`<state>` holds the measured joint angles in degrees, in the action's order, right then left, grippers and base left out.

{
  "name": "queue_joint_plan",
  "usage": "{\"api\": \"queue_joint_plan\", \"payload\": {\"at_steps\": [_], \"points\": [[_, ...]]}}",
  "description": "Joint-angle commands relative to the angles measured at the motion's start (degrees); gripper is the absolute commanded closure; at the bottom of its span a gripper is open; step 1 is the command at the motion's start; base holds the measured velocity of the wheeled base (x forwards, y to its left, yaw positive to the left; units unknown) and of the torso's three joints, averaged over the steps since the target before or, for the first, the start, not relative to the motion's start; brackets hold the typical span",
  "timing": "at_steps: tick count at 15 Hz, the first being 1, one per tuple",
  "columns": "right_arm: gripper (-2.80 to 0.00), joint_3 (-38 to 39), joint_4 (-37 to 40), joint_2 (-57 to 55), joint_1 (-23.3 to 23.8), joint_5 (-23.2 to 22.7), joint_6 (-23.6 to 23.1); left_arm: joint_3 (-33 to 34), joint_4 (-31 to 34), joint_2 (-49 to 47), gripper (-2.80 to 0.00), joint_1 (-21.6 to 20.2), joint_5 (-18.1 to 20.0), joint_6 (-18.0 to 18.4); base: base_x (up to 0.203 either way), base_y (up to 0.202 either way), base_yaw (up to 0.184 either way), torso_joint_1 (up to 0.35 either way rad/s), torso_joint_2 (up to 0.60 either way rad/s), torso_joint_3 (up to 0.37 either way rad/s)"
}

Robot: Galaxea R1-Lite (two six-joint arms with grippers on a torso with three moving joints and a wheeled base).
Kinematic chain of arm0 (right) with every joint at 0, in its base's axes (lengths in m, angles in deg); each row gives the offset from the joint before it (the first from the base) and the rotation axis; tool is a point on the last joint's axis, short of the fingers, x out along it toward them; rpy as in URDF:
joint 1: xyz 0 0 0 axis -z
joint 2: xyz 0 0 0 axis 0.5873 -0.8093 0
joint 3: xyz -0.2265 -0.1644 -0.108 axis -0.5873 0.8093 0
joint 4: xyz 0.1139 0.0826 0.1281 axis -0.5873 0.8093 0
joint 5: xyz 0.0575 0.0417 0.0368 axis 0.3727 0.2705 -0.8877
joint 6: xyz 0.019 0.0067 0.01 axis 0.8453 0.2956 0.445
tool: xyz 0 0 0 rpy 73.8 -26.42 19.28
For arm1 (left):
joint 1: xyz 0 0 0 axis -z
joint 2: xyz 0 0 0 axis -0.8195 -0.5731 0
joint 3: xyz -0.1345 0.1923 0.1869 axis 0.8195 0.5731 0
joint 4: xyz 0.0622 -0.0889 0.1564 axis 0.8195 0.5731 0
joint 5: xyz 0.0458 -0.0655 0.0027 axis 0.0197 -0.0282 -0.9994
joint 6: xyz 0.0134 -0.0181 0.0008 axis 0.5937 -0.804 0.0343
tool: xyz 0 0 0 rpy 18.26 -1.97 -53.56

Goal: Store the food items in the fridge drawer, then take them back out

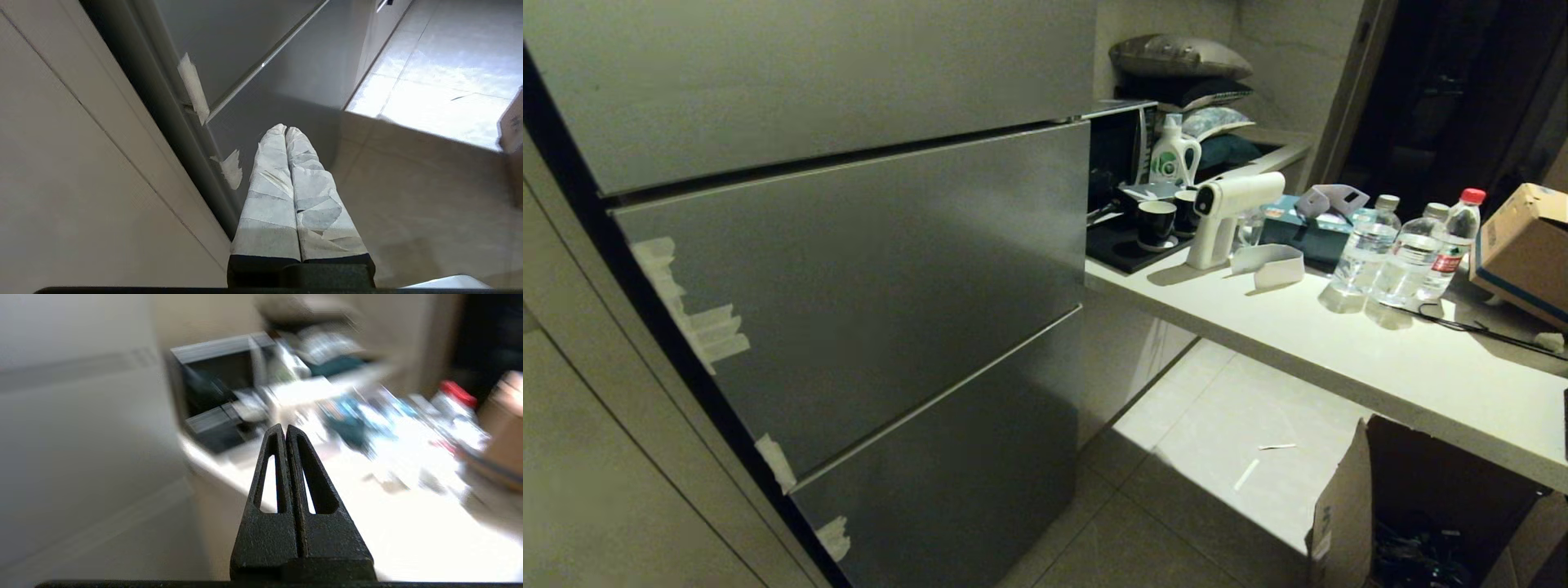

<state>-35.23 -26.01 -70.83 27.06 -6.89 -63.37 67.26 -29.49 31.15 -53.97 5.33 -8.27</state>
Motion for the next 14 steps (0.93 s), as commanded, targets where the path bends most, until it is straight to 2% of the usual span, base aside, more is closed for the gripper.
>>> {"api": "queue_joint_plan", "payload": {"at_steps": [1, 3, 5, 6, 7, 8, 14], "points": [[0.00, 10.52, 14.22, 22.62, 3.87, 0.23, -0.43, 2.68, 0.84, 7.37, 0.00, -0.44, 0.01, -0.39, 0.000, 0.000, 0.000, 0.000, 0.00, 0.000], [0.00, 20.90, 23.27, 31.68, 5.19, -0.42, -1.08, 3.15, 0.14, 7.32, 0.00, -0.44, -0.07, -0.60, 0.000, 0.000, 0.000, 0.000, 0.00, 0.000], [0.00, 30.21, 26.16, 35.04, 6.08, -2.37, -4.35, 3.16, -0.34, 7.37, 0.00, -0.44, 0.01, -0.38, 0.000, 0.000, 0.000, 0.000, 0.00, 0.000], [0.00, 33.75, 25.92, 36.54, 6.59, -4.88, -5.64, 3.16, -0.26, 7.37, 0.00, -0.44, 0.01, -0.55, 0.000, 0.000, 0.000, 0.000, 0.00, 0.000], [0.00, 35.02, 28.19, 38.73, 7.36, -8.89, -6.28, 3.16, -0.03, 7.34, 0.00, -0.44, 0.01, -0.76, 0.000, 0.000, 0.000, 0.000, 0.00, 0.000], [0.00, 34.74, 30.90, 39.79, 7.84, -9.33, -6.61, 3.16, -0.08, 7.29, 0.00, -0.44, 0.01, -1.79, 0.000, 0.000, 0.000, 0.000, 0.00, 0.000], [0.00, 34.36, 30.80, 49.92, 9.21, -7.63, -5.67, 3.16, 0.03, 7.37, 0.00, -0.44, -1.81, -5.90, 0.000, 0.000, 0.000, 0.000, 0.00, 0.000]]}}
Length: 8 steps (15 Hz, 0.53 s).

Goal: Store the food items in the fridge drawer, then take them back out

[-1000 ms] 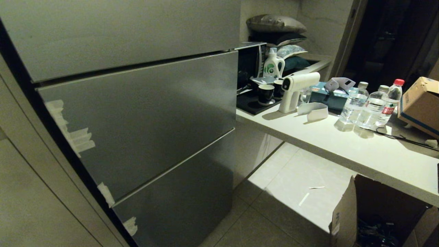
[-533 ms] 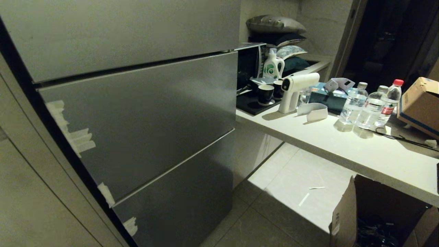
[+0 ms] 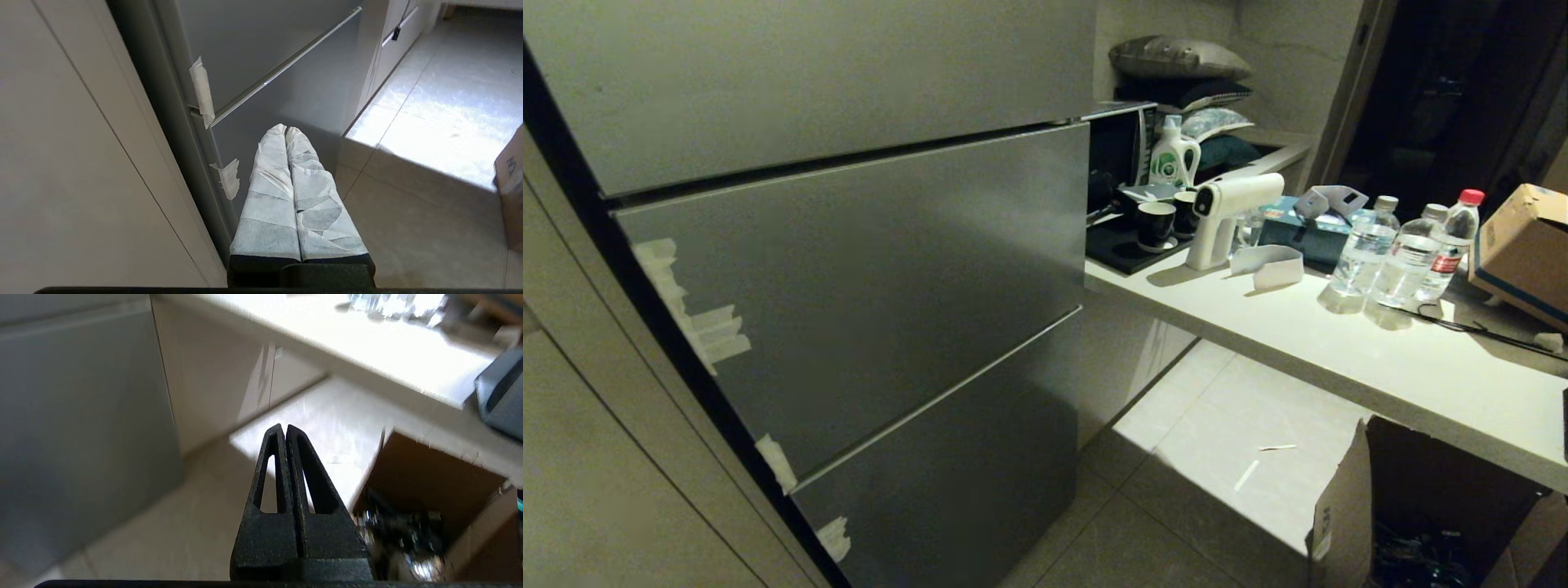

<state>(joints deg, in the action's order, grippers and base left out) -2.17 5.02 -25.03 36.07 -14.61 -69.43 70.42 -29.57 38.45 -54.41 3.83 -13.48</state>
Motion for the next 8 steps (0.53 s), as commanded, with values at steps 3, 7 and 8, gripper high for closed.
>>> {"api": "queue_joint_plan", "payload": {"at_steps": [3, 7, 8], "points": [[0.00, 1.52, -1.04, 3.95, 0.25, 0.58, 4.29, 0.00, -0.18, 0.07, 0.00, -0.01, -2.26, -4.74, 0.000, 0.000, 0.000, 0.000, 0.00, 0.000], [0.00, 1.52, -1.22, 4.03, 0.25, 0.58, 4.38, 0.00, -0.18, -0.01, 0.00, -0.01, -2.26, -4.74, 0.000, 0.000, 0.000, 0.000, 0.00, 0.000], [0.00, 1.52, -1.22, 4.03, 0.25, 0.58, 4.38, 0.00, -0.18, 0.07, 0.00, -0.01, -2.26, -4.74, 0.000, 0.000, 0.000, 0.000, 0.00, 0.000]]}}
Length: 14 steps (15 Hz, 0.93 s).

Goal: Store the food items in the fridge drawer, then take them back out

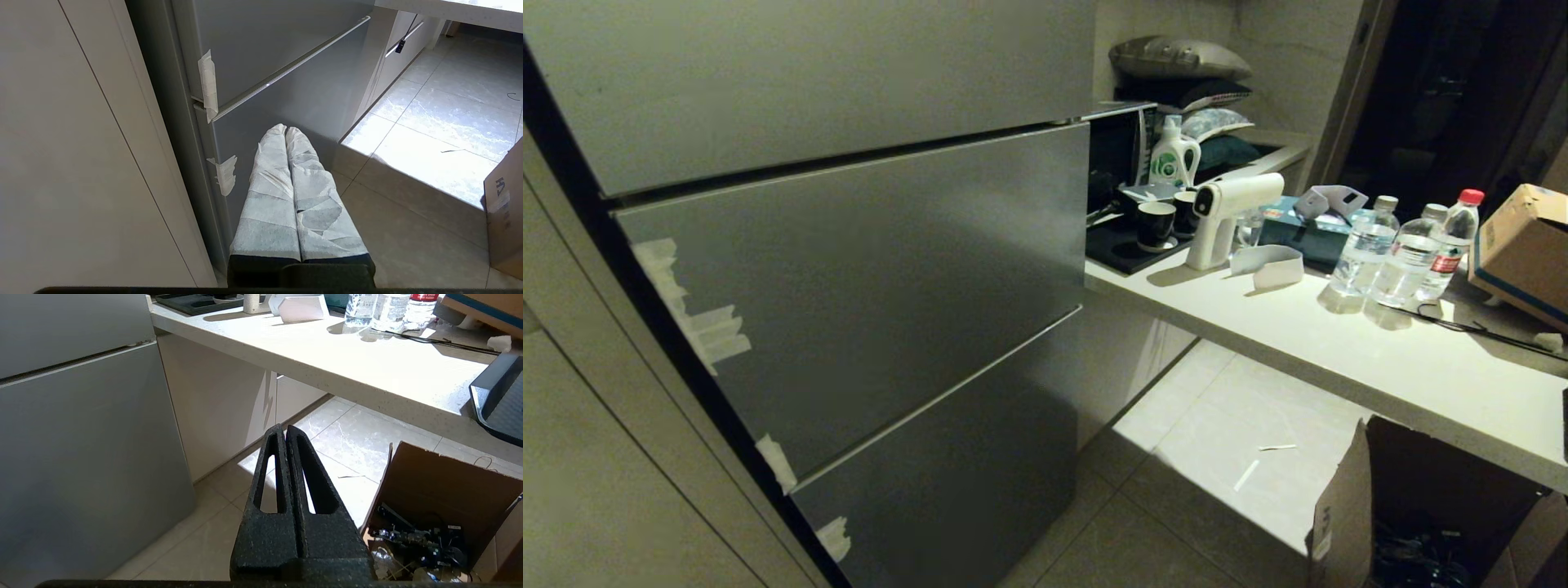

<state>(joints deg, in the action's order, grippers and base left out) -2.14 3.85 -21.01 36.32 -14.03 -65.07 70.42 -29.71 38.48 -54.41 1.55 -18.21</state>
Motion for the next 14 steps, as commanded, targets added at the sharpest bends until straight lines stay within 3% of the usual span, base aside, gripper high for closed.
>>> {"api": "queue_joint_plan", "payload": {"at_steps": [1, 14], "points": [[0.00, 1.49, -0.04, -0.07, 0.00, 0.00, 0.02, 0.00, -0.03, 0.05, 0.00, -0.01, 0.01, -0.01, 0.000, 0.000, 0.000, 0.000, 0.00, 0.000], [0.00, 1.49, -0.04, -0.06, 0.00, 0.09, 0.02, 0.00, -0.03, 0.05, 0.00, -0.01, 0.01, -0.01, 0.000, 0.000, 0.000, 0.000, 0.00, 0.000]]}}
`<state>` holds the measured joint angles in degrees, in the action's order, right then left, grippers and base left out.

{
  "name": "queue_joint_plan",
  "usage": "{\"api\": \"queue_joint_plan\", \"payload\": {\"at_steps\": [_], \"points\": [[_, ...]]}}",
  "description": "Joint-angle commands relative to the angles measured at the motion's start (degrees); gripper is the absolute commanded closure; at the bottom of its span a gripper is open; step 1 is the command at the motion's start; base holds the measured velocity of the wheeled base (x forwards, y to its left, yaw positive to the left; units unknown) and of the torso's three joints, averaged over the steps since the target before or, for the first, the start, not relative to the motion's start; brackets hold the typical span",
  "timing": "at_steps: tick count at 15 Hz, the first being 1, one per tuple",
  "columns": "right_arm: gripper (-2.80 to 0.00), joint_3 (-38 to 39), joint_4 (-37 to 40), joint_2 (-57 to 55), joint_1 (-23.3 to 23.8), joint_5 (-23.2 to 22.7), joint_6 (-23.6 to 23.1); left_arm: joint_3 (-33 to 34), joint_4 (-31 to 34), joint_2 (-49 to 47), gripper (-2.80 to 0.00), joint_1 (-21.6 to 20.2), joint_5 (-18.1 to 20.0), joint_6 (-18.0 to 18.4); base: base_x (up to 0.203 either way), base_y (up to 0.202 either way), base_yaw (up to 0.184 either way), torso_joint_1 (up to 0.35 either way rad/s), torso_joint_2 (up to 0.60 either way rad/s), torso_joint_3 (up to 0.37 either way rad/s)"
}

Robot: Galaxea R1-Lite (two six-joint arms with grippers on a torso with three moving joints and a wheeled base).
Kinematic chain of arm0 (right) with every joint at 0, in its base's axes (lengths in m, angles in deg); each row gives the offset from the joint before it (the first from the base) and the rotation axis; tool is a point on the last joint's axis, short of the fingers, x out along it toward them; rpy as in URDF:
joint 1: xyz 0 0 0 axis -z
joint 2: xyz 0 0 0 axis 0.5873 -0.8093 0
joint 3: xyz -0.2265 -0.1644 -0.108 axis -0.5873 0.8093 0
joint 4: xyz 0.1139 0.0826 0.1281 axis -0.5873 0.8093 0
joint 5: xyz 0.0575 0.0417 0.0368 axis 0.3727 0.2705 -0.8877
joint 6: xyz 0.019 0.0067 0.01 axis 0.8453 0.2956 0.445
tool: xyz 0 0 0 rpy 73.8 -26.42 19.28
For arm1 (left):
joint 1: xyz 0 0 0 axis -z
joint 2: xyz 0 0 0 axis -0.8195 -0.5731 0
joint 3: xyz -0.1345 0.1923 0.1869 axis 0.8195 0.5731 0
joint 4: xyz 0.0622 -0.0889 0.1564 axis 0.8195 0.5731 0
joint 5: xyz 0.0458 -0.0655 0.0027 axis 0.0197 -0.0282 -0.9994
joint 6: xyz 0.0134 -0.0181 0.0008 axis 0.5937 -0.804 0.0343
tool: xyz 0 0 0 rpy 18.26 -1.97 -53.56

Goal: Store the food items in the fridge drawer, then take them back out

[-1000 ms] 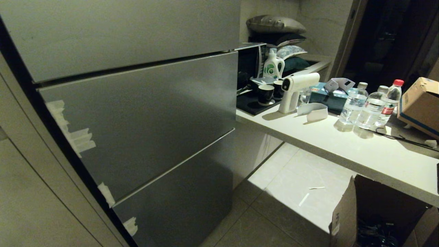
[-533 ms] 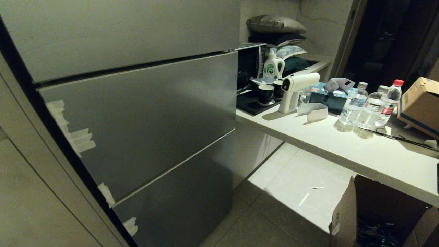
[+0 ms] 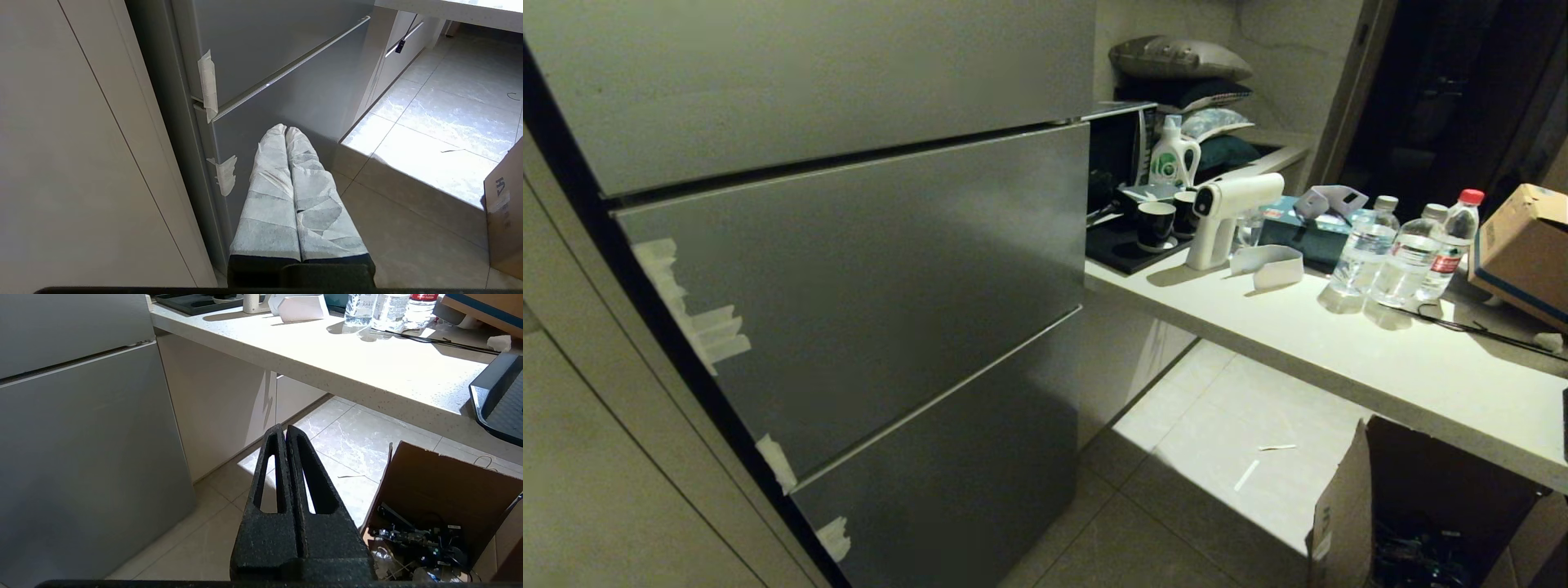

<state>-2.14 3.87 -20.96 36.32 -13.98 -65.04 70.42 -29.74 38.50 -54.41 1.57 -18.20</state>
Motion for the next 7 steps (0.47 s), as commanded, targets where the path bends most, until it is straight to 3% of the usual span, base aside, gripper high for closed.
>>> {"api": "queue_joint_plan", "payload": {"at_steps": [1, 7], "points": [[0.00, 1.49, 0.01, -0.06, 0.00, 0.04, -0.17, 0.00, -0.01, 0.02, 0.00, -0.01, -0.01, -0.01, 0.000, 0.000, 0.000, 0.000, 0.00, 0.000], [0.00, 1.58, -0.06, -0.07, 0.00, -0.05, -0.19, 0.00, -0.01, 0.02, 0.00, -0.01, -0.01, -0.01, 0.000, 0.000, 0.000, 0.000, 0.00, 0.000]]}}
